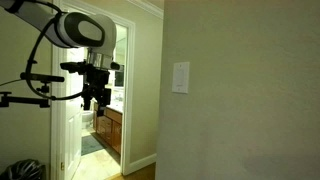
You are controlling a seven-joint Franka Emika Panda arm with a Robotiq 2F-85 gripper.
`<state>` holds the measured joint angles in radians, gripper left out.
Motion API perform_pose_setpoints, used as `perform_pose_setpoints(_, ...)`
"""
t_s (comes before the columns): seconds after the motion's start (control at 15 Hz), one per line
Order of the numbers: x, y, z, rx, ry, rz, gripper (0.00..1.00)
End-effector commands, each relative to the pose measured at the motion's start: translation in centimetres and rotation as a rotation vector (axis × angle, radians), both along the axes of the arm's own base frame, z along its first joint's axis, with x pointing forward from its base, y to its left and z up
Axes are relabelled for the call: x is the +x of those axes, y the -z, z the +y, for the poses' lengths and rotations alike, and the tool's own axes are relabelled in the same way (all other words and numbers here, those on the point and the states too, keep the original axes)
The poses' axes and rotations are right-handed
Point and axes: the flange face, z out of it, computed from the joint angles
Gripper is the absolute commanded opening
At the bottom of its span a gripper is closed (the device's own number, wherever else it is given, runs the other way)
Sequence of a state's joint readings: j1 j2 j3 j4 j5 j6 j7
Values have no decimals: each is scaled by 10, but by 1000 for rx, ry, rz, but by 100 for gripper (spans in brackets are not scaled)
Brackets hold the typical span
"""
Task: Flip the light switch.
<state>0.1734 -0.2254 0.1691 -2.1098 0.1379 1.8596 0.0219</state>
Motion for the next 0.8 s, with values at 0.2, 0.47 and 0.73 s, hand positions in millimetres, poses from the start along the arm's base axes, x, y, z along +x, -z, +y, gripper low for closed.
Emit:
perform_pose_setpoints(0.2, 0, -1, 0, 0, 0, 1, 100)
perform_pose_setpoints(0.47, 3, 2, -3, -2, 11, -2, 100)
perform_pose_setpoints(0.73, 16, 9, -26, -22, 48, -32, 100)
